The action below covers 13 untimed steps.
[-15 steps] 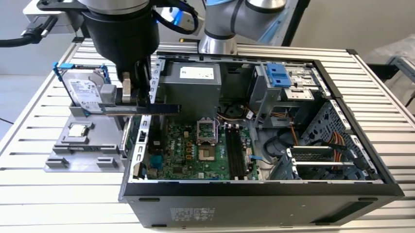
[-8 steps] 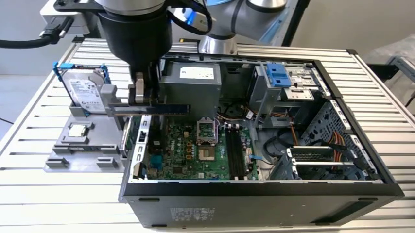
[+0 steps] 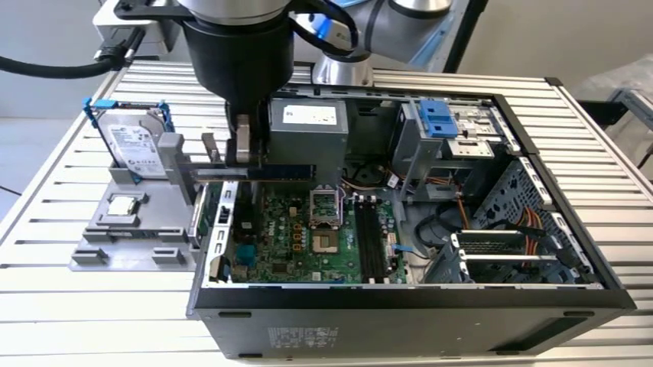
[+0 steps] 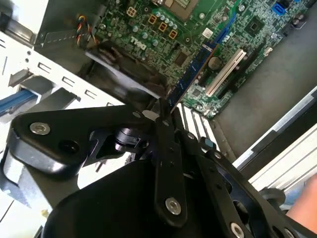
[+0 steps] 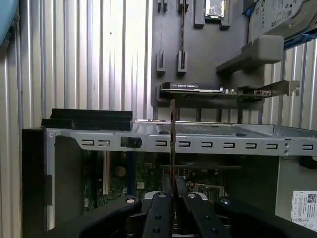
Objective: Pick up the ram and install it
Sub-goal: 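Pick up the ram and move it above insertion slot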
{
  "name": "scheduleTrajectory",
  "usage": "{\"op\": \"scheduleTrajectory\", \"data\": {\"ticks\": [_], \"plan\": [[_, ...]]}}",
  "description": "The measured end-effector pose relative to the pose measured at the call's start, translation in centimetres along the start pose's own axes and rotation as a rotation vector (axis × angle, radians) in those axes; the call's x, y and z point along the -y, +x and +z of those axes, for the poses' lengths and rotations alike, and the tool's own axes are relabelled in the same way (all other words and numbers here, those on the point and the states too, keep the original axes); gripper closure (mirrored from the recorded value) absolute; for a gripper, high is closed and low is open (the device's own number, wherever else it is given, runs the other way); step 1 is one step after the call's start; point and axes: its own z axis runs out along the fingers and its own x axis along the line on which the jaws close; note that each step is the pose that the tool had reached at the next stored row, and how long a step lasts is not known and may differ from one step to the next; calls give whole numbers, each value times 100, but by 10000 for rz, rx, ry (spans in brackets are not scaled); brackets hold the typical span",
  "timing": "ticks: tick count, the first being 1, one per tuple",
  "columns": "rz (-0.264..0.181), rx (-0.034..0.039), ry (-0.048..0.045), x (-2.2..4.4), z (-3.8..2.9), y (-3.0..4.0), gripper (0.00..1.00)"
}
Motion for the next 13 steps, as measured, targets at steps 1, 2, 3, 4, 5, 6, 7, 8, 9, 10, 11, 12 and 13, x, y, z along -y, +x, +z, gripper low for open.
{"op": "scheduleTrajectory", "data": {"ticks": [1, 2, 3, 4, 5, 6, 7, 8, 9, 10, 11, 12, 13], "plan": [[1, 0, 0, 23, 0, 0, 100], [1, 0, -1, 45, 0, 0, 100], [1, 0, -1, 68, 0, 0, 100], [0, 0, -2, 87, 0, 1, 100], [0, 0, -2, 110, 0, 1, 100], [0, 0, -2, 134, 0, 1, 100], [0, 0, -2, 156, 0, 1, 100], [0, -1, -3, 179, 0, 1, 100], [0, -1, -3, 199, 0, 1, 100], [1, 0, -3, 221, 0, 2, 100], [1, -1, -3, 242, 0, 2, 100], [0, 1, -2, 264, 0, 2, 100], [0, 1, -2, 286, 0, 2, 100]]}}
